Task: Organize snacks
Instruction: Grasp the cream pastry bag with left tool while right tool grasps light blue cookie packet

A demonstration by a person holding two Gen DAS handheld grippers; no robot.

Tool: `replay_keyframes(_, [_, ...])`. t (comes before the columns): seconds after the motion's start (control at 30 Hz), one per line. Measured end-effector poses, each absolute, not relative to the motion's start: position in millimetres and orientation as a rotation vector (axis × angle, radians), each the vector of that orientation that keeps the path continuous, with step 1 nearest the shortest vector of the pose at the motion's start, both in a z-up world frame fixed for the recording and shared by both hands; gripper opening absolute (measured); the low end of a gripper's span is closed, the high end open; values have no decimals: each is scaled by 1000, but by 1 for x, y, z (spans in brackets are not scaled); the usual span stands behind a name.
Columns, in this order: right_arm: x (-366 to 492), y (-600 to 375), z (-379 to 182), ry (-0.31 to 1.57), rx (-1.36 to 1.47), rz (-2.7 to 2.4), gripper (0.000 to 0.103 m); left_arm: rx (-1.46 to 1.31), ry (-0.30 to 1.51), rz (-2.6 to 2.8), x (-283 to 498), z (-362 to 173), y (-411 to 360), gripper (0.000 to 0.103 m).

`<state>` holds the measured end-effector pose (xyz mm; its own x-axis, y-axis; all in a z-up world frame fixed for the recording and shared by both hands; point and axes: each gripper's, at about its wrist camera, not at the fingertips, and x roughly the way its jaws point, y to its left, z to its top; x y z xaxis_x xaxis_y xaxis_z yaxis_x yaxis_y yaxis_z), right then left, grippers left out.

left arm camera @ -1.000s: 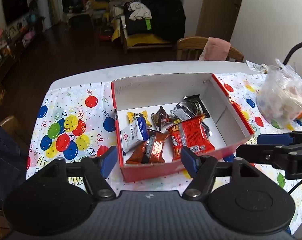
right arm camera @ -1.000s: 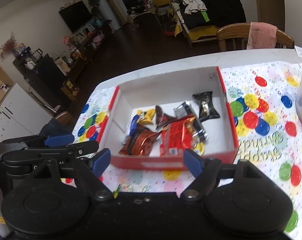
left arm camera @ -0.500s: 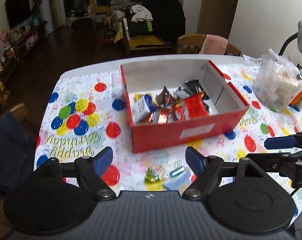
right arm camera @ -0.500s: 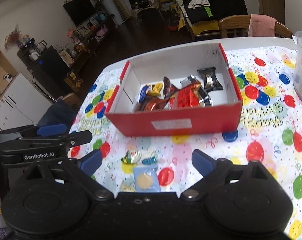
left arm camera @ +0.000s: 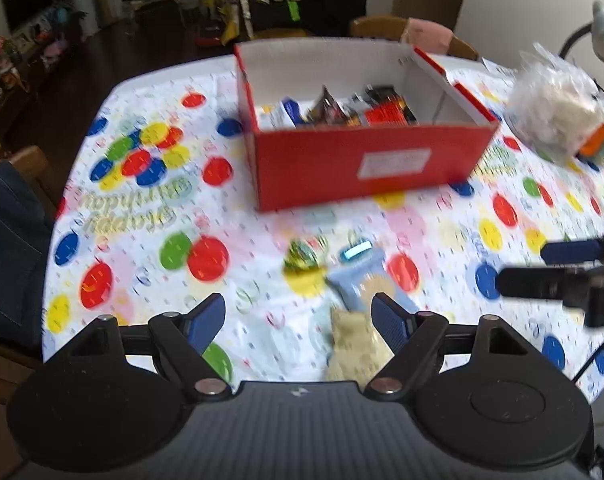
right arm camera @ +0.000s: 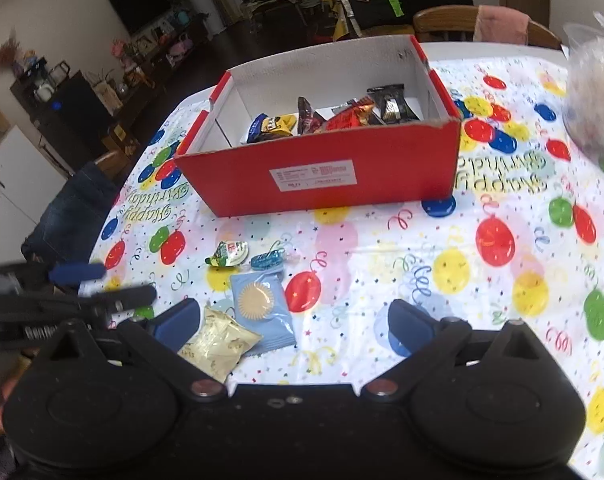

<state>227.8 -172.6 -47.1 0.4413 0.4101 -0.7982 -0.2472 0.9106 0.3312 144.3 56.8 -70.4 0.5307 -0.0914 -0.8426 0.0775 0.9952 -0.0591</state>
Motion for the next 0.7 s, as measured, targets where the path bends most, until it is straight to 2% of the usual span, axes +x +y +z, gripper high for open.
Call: replay_keyframes(0.7, [239,-183,-77,1126,183,352,101,64,1173,-256,154,-133,13,79])
